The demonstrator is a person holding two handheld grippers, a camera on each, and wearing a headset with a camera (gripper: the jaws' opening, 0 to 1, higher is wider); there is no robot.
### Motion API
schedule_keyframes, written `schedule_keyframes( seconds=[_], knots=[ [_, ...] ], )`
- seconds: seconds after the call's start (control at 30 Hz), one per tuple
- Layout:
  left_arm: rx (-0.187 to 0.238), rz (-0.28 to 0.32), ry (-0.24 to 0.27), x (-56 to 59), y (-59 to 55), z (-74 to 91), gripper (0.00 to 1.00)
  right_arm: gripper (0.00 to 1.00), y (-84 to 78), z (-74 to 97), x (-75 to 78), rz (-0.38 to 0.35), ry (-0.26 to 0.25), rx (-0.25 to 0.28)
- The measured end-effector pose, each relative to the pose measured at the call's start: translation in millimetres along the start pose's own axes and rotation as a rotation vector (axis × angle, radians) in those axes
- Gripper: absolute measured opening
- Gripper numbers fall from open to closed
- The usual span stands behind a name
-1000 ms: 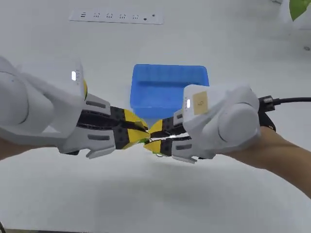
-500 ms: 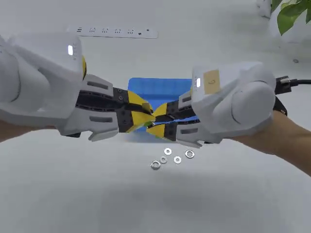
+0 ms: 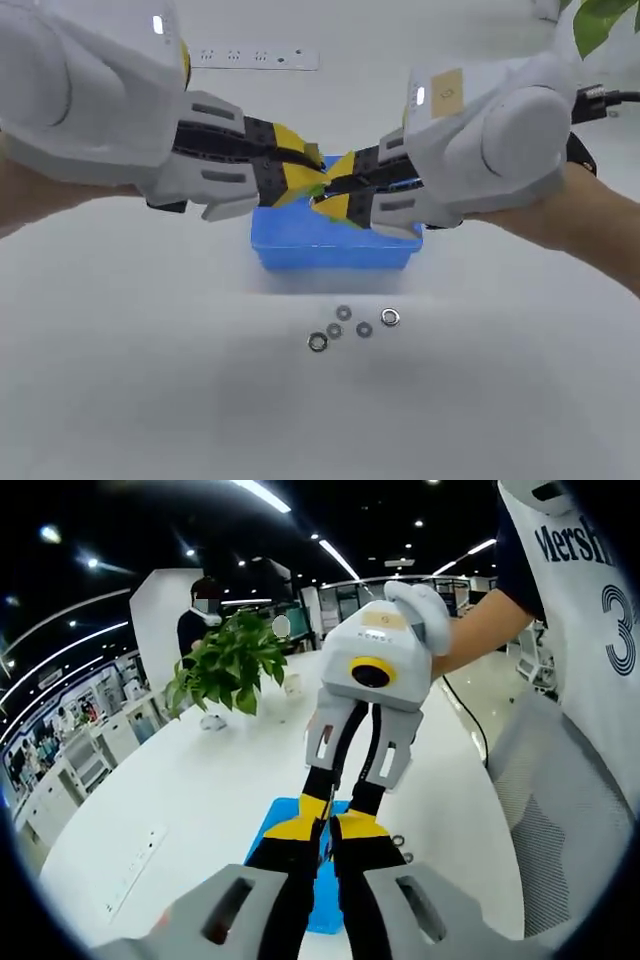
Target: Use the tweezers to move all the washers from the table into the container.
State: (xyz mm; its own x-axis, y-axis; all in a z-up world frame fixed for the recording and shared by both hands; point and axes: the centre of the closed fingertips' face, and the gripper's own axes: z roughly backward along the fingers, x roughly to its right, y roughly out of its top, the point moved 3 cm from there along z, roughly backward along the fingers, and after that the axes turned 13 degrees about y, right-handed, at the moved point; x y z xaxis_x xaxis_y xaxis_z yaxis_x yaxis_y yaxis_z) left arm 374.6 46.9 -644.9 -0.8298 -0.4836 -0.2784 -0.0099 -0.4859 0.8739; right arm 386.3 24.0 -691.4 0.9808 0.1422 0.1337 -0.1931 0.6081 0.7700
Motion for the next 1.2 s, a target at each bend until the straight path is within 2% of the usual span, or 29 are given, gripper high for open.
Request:
schedule_keyframes(
  seconds=[0.07,0.13,0.3,0.4,0.53,0.7,0.87,1.2],
  knots=[
    [-0.021,0.026,-0.009,-4.1,-4.2,-4.3,0.09,0.10,-4.6,-1.5,3.8,-0.012,-0.002,-0.003],
    [-0.022,0.019,-0.013,-9.2,-8.7,-10.3,0.09,0.10,-10.7,-3.8,9.2,-0.031,-0.011,-0.001],
    [-0.057,0.073,-0.046,-9.7,-24.8,-25.8,0.09,0.10,-26.1,-16.1,13.5,-0.064,0.010,-0.021],
    [-0.078,0.067,-0.050,-9.1,-39.4,-35.3,0.09,0.10,-38.7,-24.3,15.4,-0.077,0.020,-0.040],
    [-0.094,0.084,-0.054,-11.8,-50.3,-43.5,0.09,0.10,-49.5,-31.3,17.2,-0.108,0.025,-0.051],
    [-0.101,0.096,-0.069,-11.3,-54.9,-52.2,0.09,0.10,-59.6,-31.9,17.4,-0.129,0.032,-0.068],
    [-0.108,0.103,-0.072,-8.8,-58.4,-57.0,0.09,0.10,-67.2,-32.8,18.2,-0.150,0.036,-0.062],
    [-0.117,0.108,-0.065,-4.4,-56.6,-54.5,0.09,0.10,-66.1,-35.0,16.6,-0.158,0.027,-0.058]
  ],
)
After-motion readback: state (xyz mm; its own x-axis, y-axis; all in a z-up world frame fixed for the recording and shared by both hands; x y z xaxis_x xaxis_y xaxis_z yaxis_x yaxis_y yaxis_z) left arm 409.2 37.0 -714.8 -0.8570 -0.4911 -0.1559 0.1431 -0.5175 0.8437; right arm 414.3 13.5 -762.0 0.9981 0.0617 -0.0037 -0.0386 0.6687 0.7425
